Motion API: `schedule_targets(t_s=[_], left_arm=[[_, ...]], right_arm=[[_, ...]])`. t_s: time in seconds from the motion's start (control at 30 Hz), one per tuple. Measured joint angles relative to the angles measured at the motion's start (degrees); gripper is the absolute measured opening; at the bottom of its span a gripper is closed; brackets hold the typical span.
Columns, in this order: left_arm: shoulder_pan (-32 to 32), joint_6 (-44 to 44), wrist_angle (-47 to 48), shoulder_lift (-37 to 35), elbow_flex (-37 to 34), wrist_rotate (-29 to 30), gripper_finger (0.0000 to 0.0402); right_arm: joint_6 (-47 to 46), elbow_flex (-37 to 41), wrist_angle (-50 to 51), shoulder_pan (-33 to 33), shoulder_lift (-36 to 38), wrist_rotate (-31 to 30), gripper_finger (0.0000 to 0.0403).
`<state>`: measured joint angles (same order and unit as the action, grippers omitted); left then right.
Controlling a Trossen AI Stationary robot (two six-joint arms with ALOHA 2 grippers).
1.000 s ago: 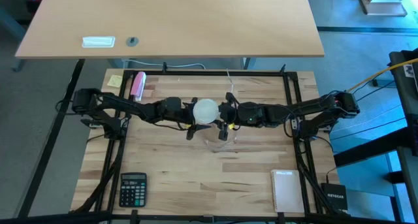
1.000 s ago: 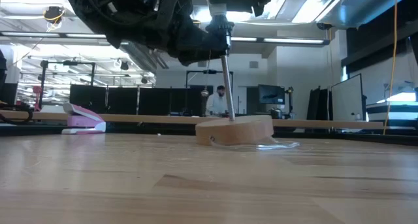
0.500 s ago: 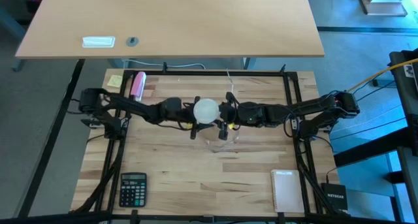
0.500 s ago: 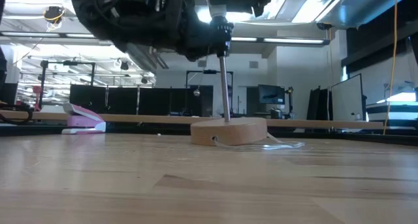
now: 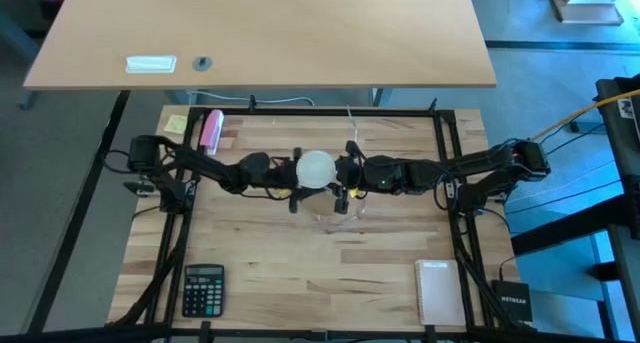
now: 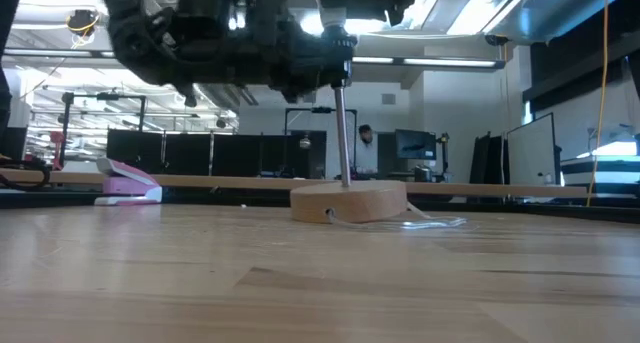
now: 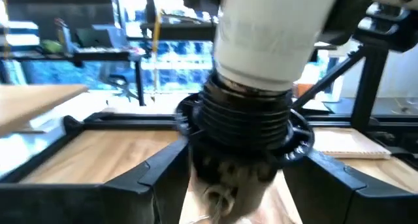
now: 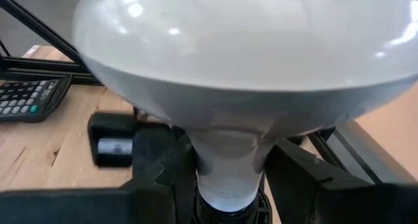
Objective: Screw lightbulb
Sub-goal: Insert the white lightbulb into the brown lamp
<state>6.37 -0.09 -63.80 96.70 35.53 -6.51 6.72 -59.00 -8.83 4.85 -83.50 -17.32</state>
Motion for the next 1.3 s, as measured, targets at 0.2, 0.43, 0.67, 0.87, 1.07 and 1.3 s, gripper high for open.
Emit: schedule_targets(t_s=[0.2, 0.43, 0.67, 0.87, 1.07, 1.3], left_arm=[[0.3, 0.3, -4.6, -1.4, -3.8, 1.2, 0.0219], [-0.4, 3.5, -4.7, 1.4, -1.5, 1.3, 0.0219], [-0.4, 3.5, -4.4, 2.3, -1.0, 1.3, 0.0212], [-0.3, 5.0, -3.6, 2.3, -1.0, 1.8, 0.0139], [-0.4, 5.2, -1.3, 2.2, 0.6, 1.9, 0.0139], [-0.4, 2.7, 0.1, 1.1, 0.6, 2.1, 0.0139]], right_arm=[[0.9, 0.0, -0.4, 0.0, 0.0, -0.2, 0.0153], [0.9, 0.0, -0.4, 0.0, 0.0, -0.2, 0.0153], [0.9, 0.1, -0.7, 0.0, 0.0, -0.2, 0.0153], [0.5, 0.1, -0.7, 0.0, 0.0, 0.0, 0.0153], [0.8, 0.1, -0.9, 0.0, 0.0, -0.4, 0.0153], [0.8, 0.0, -2.3, 0.0, 0.1, -0.4, 0.0236]])
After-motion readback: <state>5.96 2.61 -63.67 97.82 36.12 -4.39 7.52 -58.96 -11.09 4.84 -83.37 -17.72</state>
